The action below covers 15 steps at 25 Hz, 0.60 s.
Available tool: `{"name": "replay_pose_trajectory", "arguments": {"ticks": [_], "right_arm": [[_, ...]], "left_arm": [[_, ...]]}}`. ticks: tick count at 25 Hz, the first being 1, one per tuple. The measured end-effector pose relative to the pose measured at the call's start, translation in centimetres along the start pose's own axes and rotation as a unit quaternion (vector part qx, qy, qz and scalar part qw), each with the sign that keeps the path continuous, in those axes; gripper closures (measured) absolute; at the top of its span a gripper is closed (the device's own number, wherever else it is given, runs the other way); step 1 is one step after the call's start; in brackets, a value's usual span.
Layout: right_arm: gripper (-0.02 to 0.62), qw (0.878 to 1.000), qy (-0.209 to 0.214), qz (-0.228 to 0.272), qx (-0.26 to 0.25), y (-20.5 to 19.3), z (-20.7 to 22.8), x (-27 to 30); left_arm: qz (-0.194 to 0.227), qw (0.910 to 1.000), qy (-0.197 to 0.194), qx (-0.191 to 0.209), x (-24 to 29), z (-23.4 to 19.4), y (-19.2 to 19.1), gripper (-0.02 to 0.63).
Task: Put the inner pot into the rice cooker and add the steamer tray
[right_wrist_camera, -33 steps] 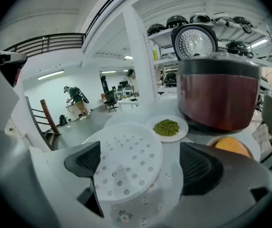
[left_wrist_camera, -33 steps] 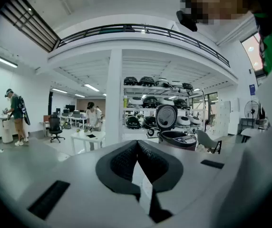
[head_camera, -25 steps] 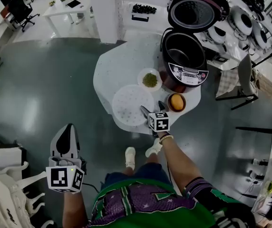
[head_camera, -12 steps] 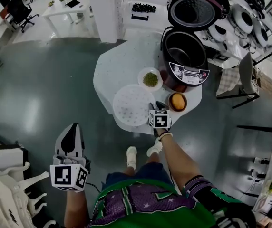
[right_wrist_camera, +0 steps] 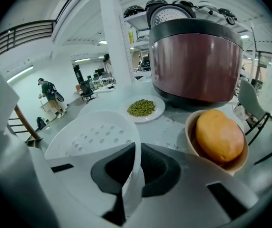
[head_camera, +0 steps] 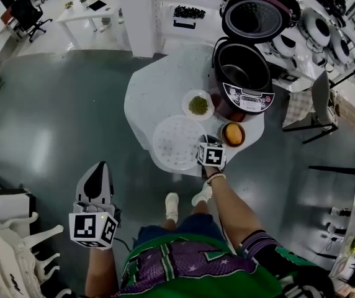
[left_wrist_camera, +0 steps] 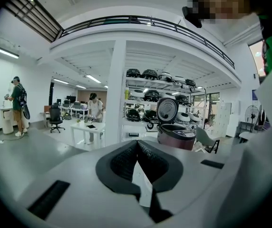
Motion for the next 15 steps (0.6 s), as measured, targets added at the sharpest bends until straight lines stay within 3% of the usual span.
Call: {"name": "replay_pose_trajectory", "arguments": {"ticks": [15], "right_arm": [[0.572,1.0,0.024,0.007,0.013,2.4,0.7,-5.0]], "left_arm": [[0.035,0.9987,-0.036,-0.013,0.4,-0.6,0.4,0.584]]}}
Point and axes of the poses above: the fingertips, and each gripper's own axes: x forward along the fingers, z to its right, y out of its top, the point moved 6 cm from there along -x, backward along the fingers, and after that the axes turned 13 degrees about -y, right-handed, at the moved point
